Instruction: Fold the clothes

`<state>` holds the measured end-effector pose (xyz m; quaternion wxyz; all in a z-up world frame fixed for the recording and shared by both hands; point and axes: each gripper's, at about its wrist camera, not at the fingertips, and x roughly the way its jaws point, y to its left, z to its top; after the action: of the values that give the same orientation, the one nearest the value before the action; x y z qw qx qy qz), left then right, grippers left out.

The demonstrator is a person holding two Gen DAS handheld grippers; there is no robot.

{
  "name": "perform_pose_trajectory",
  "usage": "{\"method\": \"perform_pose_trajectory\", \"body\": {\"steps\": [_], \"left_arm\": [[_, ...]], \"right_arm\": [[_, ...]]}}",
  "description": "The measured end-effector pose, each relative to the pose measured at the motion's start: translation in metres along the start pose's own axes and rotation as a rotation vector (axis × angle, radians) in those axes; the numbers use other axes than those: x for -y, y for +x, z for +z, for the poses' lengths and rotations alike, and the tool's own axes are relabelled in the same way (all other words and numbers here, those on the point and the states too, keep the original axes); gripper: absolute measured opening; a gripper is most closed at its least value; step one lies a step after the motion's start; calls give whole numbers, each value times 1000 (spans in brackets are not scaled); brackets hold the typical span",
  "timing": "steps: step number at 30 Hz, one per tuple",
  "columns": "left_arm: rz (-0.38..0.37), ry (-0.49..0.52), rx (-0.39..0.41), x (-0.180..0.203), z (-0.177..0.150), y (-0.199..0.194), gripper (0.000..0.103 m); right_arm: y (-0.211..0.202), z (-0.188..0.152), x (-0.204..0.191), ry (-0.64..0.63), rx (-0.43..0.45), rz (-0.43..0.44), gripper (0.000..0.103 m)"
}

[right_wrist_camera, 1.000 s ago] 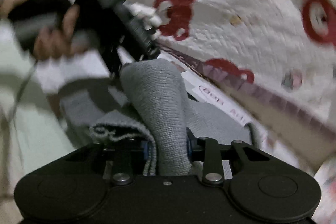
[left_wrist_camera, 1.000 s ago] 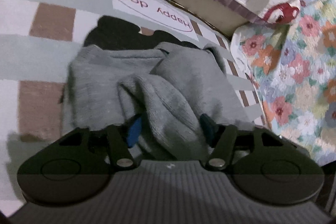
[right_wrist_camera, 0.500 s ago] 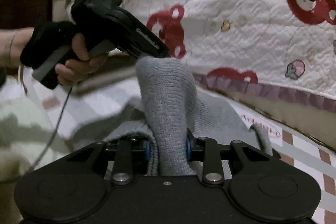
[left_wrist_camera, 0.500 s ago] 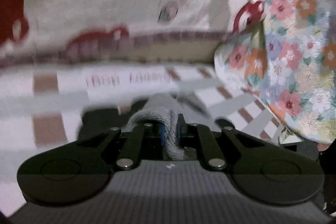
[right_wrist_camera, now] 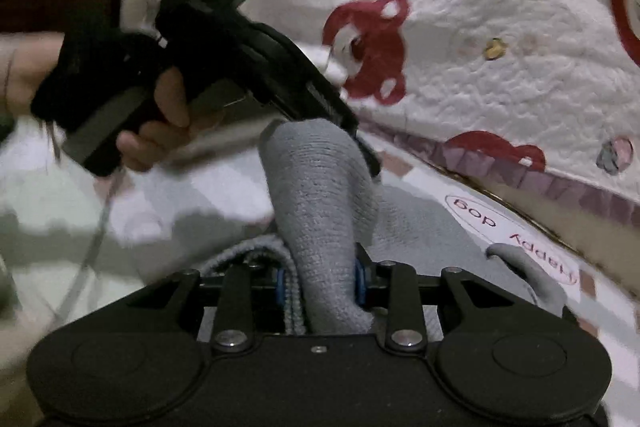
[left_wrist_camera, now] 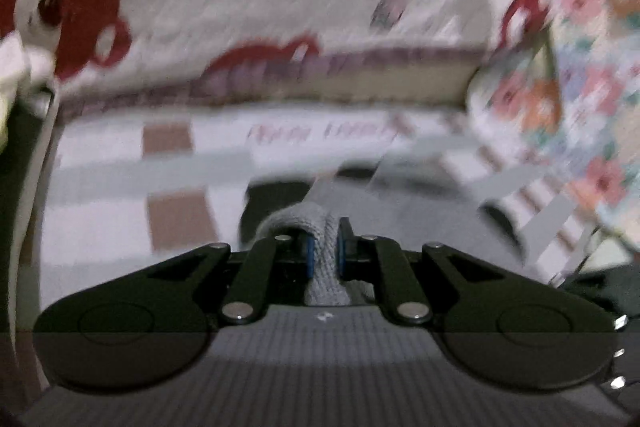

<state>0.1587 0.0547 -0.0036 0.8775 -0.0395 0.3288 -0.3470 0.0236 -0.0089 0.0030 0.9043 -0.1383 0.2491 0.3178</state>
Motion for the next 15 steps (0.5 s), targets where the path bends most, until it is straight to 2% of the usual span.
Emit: {"method": "perform_pose_trajectory", "body": {"steps": [2, 3, 5, 6, 9, 10, 11, 12, 13, 15], "left_arm": [[20, -24, -42, -1, 3, 6, 11], [44, -45, -112, -4, -2, 17, 12], [106, -64, -231, -12, -24, 42, 14], [115, -77, -246, -17, -32, 44, 14], [112, -134, -248, -30, -51, 39, 16], [103, -159, -232, -34, -52, 31, 21], [113, -171, -218, -36, -52, 22, 25], [126, -182, -203, -38, -52, 12, 36], [139, -192, -189, -40, -52, 2, 39], [152, -223, -171, -45, -54, -17, 39]], "right_arm": [[3, -2, 6, 59, 9, 6, 36], [10, -5, 7, 49, -15, 2, 37], [29, -16, 3, -13, -117, 2, 43], [36, -23, -1, -54, -162, 4, 44], [21, -27, -13, -183, -149, 1, 53], [13, -26, -16, -221, -143, 3, 53], [2, -25, -12, -224, -132, 15, 55], [-11, -25, -4, -204, -117, 22, 56], [-24, -26, 4, -181, -102, 24, 57], [-49, -31, 25, -141, -83, -8, 58]]}}
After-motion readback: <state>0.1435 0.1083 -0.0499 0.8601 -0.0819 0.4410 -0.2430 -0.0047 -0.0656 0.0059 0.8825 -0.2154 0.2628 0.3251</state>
